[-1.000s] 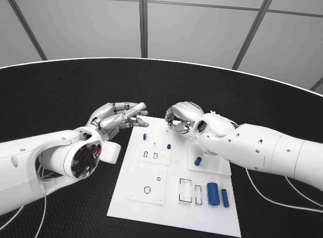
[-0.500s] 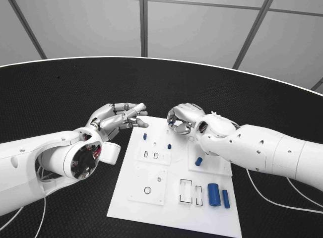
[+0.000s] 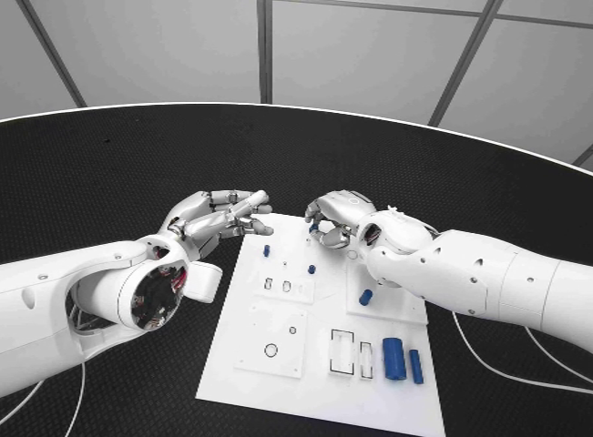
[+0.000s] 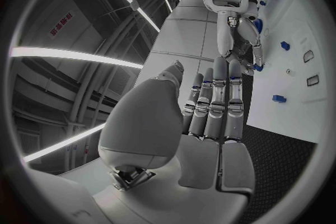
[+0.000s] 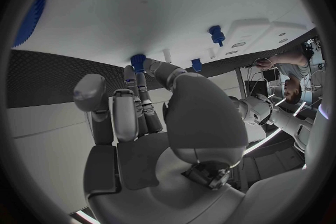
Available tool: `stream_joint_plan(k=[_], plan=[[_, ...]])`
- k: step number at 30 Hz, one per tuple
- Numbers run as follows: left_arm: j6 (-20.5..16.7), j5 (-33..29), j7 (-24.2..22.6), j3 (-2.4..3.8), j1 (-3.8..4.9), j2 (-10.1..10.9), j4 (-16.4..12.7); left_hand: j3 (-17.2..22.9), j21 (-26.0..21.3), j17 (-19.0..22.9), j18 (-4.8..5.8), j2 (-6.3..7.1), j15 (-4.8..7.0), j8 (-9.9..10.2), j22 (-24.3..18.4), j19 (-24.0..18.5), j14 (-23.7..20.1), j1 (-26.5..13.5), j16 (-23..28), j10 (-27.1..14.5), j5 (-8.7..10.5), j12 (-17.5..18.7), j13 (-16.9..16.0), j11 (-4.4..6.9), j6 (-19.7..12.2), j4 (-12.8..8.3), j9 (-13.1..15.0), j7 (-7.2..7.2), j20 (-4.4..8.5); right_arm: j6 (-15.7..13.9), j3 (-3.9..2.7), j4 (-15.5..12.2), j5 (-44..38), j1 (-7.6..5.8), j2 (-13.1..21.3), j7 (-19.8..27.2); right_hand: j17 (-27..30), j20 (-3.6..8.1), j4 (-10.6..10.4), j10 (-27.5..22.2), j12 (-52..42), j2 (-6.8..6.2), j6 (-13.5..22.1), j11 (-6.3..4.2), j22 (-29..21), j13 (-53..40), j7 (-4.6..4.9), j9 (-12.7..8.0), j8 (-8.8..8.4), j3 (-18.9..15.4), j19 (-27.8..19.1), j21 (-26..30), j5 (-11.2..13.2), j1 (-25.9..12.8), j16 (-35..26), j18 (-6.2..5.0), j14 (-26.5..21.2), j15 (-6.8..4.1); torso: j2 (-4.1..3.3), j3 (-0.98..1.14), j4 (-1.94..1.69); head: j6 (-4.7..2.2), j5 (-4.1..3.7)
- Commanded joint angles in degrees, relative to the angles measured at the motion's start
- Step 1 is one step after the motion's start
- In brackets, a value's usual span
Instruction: Assemble the parts on the task board
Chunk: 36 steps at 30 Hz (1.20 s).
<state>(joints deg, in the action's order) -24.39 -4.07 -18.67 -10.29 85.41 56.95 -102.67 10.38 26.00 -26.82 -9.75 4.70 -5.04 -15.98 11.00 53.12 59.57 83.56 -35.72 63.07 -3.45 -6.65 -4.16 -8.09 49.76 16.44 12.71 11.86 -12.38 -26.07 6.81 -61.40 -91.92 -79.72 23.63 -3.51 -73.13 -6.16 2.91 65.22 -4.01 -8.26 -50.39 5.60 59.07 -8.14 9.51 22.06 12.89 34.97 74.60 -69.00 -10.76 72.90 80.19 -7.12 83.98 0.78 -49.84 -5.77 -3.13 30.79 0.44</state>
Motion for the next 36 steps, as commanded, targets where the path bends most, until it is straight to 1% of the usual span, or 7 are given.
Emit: stream_joint_plan(k=[1, 13, 19, 24, 29, 32, 36], plan=[[0.03, 0.00, 0.05, 0.00, 0.00, -0.03, 0.10, 0.34, 0.40, -0.05, -0.63, 0.00, 0.02, 0.38, 0.05, -0.30, -0.48, -0.09, -0.33, -0.17, 0.08, 0.32, 0.09, -0.41, -0.13, -0.13, 0.08, 0.24, 0.03, -0.82, 0.00, -0.13, 0.00, 0.00, 0.03, 0.16, 0.71, -0.75, -0.57, -3.04, 0.54, -1.46, 2.04, 0.74, -0.66, 1.00, 0.37, -0.40, -1.42, 0.13, -0.56, 0.77, 0.61, -0.92, -0.49, 0.73, 2.45, 0.60, -0.05, -0.04, 0.06, -0.05, -0.01], [0.19, 0.00, 0.02, -0.01, -0.01, -0.11, 1.28, 0.34, 0.40, -0.05, -0.63, 0.00, 0.02, 0.38, 0.05, -0.30, -0.48, -0.09, -0.33, -0.17, 0.08, 0.32, 0.09, -0.41, -0.13, -0.13, 0.08, 0.24, 0.03, -3.70, -0.07, -5.58, 0.00, 0.00, 3.52, -0.47, 1.09, -1.17, -1.00, -4.92, 0.42, -2.87, 2.62, 0.95, -1.35, 1.55, 0.42, -0.33, -2.02, -0.56, -1.01, 1.53, 0.91, -1.61, -0.59, 0.48, 2.31, 0.83, 0.47, 0.31, 0.54, -0.27, -0.06], [0.53, 0.00, 0.02, -0.02, -0.02, -0.62, 2.67, 0.34, 0.40, -0.05, -0.63, 0.00, 0.02, 0.38, 0.05, -0.30, -0.48, -0.09, -0.33, -0.17, 0.08, 0.32, 0.09, -0.41, -0.13, -0.13, 0.08, 0.24, 0.03, -4.01, -1.37, -10.81, 0.14, -0.01, 7.93, -1.69, 1.10, -1.22, -1.49, -4.66, 0.00, -3.03, 2.38, 0.85, -1.39, 1.48, 0.38, -0.19, -2.03, -1.00, -1.01, 1.69, 0.96, -2.03, -0.54, 0.44, 2.29, 0.79, 1.51, 0.77, 1.07, -0.14, -0.34], [0.81, 0.00, 0.07, -0.03, -0.04, -1.24, 4.03, 0.46, 0.43, -0.13, -0.64, 0.01, 0.00, 0.43, 0.05, -0.37, -0.62, -0.06, -0.41, -0.18, 0.07, 0.41, 0.08, -0.43, -0.14, -0.14, 0.09, 0.25, 0.00, -1.56, -2.21, -17.96, 4.70, -0.21, 15.43, -3.82, 0.08, -1.00, -2.63, 1.24, -2.57, -2.88, -0.01, 0.44, -0.16, 0.29, 0.81, 0.50, -1.23, -0.83, -0.22, 1.04, 0.93, -2.43, 0.33, 0.64, 2.59, 0.50, 2.51, 1.05, 1.56, 0.14, -1.00], [1.02, 0.00, 0.13, -0.05, -0.07, -1.62, 4.73, 0.54, 0.44, -0.15, -0.64, 0.00, 0.00, 0.44, 0.05, -0.39, -0.65, 0.02, -0.44, -0.16, 0.06, 0.43, 0.08, -0.42, -0.13, -0.18, 0.10, 0.24, 0.00, 1.40, -2.37, -22.20, 8.53, -0.37, 21.24, -4.31, -0.43, -0.77, -3.59, 4.75, -4.29, -3.95, -0.77, -0.01, 0.28, -1.06, 0.77, 0.86, -0.86, -1.86, 0.07, 0.88, 1.13, -3.51, 0.77, 0.72, 2.72, 0.18, 3.13, 1.31, 1.95, 0.26, -1.82], [1.17, 0.00, 0.19, -0.05, -0.08, -1.81, 5.01, 0.54, 0.44, -0.15, -0.64, 0.00, 0.00, 0.44, 0.05, -0.39, -0.65, 0.02, -0.44, -0.16, 0.06, 0.43, 0.08, -0.42, -0.13, -0.18, 0.10, 0.24, 0.00, 3.55, -2.38, -23.45, 10.02, -0.41, 23.74, -4.74, -1.07, -0.40, -6.00, 7.70, -6.83, -5.71, -0.14, -0.68, 0.80, -3.17, 0.10, 1.03, -0.97, -4.83, 0.43, 0.67, -0.02, -7.01, 1.26, 0.79, 2.87, -0.34, 3.55, 1.52, 2.26, 0.43, -2.30], [1.31, 0.00, 0.24, -0.06, -0.09, -1.90, 5.22, 0.64, 0.45, -0.19, -0.64, -0.01, 0.01, 0.45, 0.05, -0.42, -0.70, 0.13, -0.47, -0.14, 0.05, 0.45, 0.07, -0.41, -0.11, -0.23, 0.11, 0.22, -0.01, 5.60, -2.33, -23.19, 11.25, -0.43, 24.99, -5.39, -2.16, 0.54, -7.00, 9.82, -13.08, -5.82, 1.39, -1.75, 2.16, -8.99, -0.55, 1.39, -1.14, -8.94, 1.37, -0.07, -0.46, -6.20, 2.04, 1.07, 3.14, -1.28, 3.91, 1.68, 2.52, 0.80, -2.48]])
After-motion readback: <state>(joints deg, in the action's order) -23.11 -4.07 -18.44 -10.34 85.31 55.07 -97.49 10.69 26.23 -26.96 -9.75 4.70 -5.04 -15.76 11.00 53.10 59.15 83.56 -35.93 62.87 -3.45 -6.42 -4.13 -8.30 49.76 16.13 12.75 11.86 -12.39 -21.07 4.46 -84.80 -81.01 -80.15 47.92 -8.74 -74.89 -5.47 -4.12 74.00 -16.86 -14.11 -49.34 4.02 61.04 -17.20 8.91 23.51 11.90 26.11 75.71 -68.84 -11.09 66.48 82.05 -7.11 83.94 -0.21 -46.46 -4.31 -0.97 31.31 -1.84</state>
